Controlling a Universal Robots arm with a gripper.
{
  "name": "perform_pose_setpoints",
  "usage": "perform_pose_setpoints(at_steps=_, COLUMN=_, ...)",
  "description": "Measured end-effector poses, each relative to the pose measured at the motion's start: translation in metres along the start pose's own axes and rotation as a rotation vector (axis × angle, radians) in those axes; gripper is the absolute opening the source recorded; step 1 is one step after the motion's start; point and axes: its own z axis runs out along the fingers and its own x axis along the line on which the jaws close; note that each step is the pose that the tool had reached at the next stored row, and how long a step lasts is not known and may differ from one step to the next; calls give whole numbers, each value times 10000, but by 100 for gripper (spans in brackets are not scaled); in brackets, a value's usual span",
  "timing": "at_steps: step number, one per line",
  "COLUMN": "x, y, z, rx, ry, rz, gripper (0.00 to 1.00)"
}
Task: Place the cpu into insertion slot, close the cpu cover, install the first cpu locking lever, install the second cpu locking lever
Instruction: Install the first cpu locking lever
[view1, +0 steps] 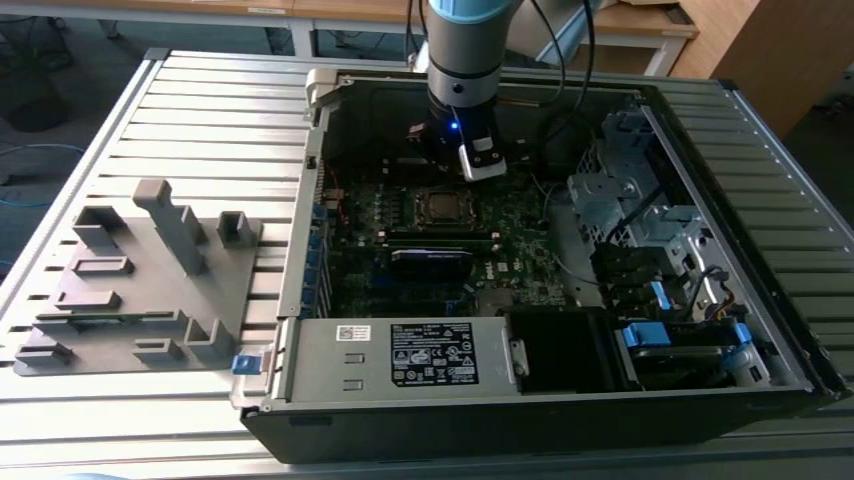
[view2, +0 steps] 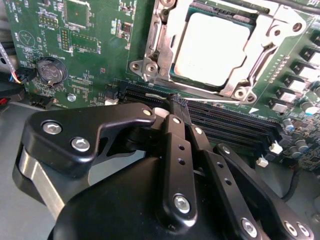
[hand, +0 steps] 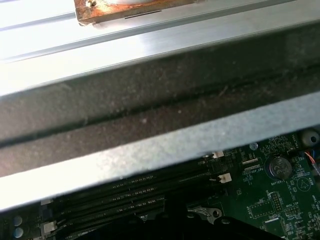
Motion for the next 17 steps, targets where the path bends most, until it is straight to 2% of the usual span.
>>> perform_pose_setpoints(at_steps=17, x=4, y=9, z=11, rx=3, ry=-33, rz=111, gripper=11)
